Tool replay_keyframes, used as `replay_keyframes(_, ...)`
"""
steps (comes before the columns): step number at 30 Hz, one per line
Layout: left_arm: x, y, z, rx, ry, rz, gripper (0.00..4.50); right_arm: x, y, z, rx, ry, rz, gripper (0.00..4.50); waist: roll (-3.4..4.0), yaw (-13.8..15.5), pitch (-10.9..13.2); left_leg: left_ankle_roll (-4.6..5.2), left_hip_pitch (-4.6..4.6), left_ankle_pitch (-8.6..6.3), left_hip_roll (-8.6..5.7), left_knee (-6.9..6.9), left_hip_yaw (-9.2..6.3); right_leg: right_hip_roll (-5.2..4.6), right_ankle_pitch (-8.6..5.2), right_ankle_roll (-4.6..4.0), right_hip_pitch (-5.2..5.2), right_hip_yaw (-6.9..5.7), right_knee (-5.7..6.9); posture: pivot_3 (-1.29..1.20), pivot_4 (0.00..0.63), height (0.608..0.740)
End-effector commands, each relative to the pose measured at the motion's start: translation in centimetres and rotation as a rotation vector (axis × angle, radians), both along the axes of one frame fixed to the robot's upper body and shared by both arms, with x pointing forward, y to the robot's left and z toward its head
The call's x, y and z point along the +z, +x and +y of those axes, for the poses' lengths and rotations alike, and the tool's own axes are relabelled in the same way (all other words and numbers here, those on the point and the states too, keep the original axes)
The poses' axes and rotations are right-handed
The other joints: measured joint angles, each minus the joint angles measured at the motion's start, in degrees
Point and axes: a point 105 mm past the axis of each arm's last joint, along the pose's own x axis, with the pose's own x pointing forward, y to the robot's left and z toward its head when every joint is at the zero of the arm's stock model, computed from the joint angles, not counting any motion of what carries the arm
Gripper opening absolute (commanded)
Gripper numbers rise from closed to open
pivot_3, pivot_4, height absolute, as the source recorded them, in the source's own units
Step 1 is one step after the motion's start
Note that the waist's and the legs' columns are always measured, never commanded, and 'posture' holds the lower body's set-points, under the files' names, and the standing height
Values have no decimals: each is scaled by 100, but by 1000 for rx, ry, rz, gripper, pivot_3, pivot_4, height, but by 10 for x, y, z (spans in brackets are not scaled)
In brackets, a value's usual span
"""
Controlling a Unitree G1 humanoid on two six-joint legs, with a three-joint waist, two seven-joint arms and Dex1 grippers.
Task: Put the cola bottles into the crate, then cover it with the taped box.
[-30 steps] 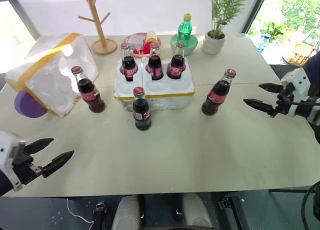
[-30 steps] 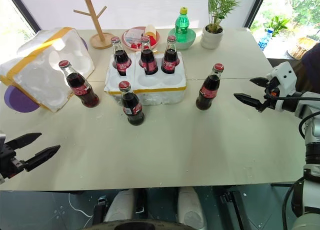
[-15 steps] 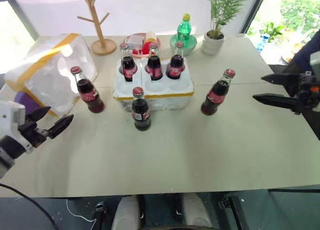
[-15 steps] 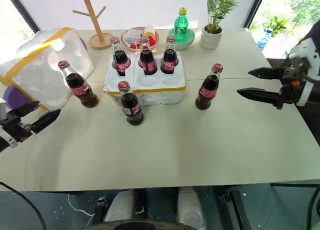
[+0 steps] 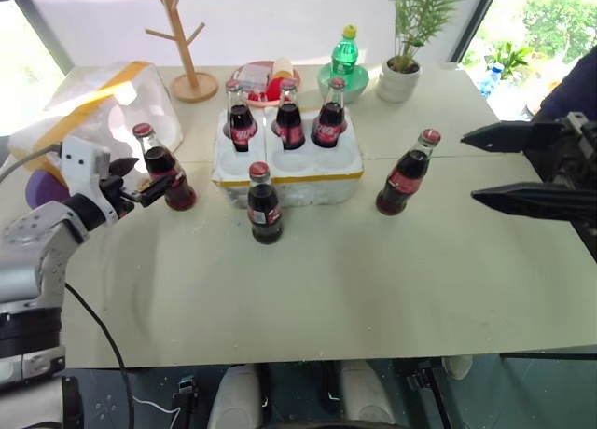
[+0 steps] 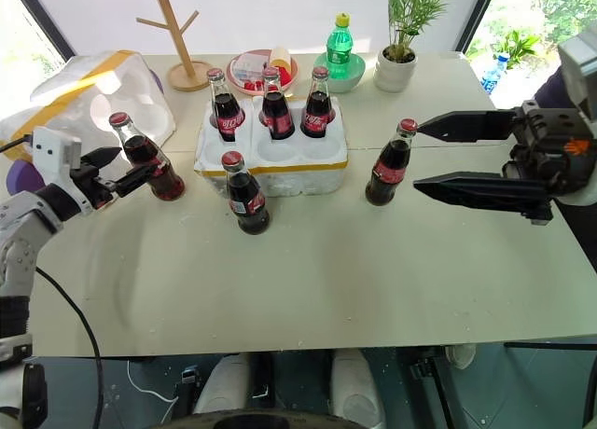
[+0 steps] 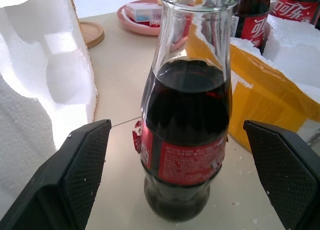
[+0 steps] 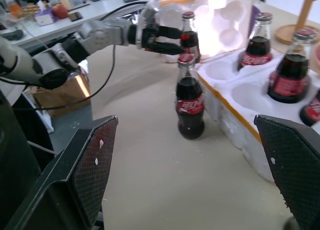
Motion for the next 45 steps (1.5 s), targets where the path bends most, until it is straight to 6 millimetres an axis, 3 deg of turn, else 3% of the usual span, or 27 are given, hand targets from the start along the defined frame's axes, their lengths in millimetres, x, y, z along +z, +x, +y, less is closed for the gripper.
replay_keyframes(1,5,10,-6,-23,34,-35,4451,5,-5,5,15,4,-44,4500,0,1,0,0,0,0,0,0,0,0,0,0,0,0,0,0,150,740)
replay_keyframes(9,-9,29,-13,-30,57,2,4451,3,1,12,5,13,-62,4500,-1,-1,0,0,-2,1,-6,2,0,2,6,11,0,0,0,0,150,740)
replay_keyframes(12,-8,30,-9,-23,65,4,3609,2,3,13,-4,13,-72,4500,-1,-7,0,1,-1,0,-4,2,0,6,6,11,0,0,1,0,150,740)
replay_keyframes(14,-4,27,-7,-35,72,4,2808,3,4,14,-11,19,-77,4500,-1,-6,0,0,-1,1,0,2,-1,5,6,11,-1,0,3,0,150,740)
replay_keyframes(15,-3,25,-7,-41,73,5,2847,3,5,14,-12,21,-79,4500,-2,-7,0,0,-1,1,0,2,-1,5,6,11,-1,-1,3,0,150,740)
replay_keyframes(20,22,3,-18,-198,43,5,2847,-1,9,14,-28,16,-78,4500,-7,-12,4,1,-5,0,3,2,0,5,6,11,-8,0,3,0,150,740)
replay_keyframes(24,54,-28,-33,-414,30,65,2847,-5,10,13,-36,7,-71,4500,-24,-6,14,0,-11,1,4,3,-2,5,6,11,-11,-2,4,0,150,740)
replay_keyframes(27,76,-37,-42,-524,-3,88,2847,-7,10,13,-41,5,-68,4500,-25,18,15,0,-11,1,2,3,-4,1,5,11,-10,-3,4,0,150,740)
replay_keyframes(30,102,-31,-54,-600,-43,55,2847,-9,12,13,-47,4,-66,4500,-27,75,16,-4,-11,3,-5,8,-5,3,4,9,-6,-3,2,0,150,740)
replay_keyframes(34,125,-2,-82,-640,-61,-33,2847,-12,12,14,-61,7,-74,4500,-27,157,15,-4,-8,5,-18,15,1,10,5,11,6,-4,1,0,150,740)
replay_keyframes(42,115,44,-121,-661,-6,-75,2847,-16,8,17,-90,15,-80,4500,-35,103,22,-3,-16,5,-15,17,4,22,9,19,-6,-5,3,0,150,740)
replay_keyframes(45,99,51,-131,-682,81,-63,2847,-16,6,17,-104,17,-80,4500,-34,95,23,-3,-18,5,-11,13,4,28,9,18,-11,-4,2,0,150,740)
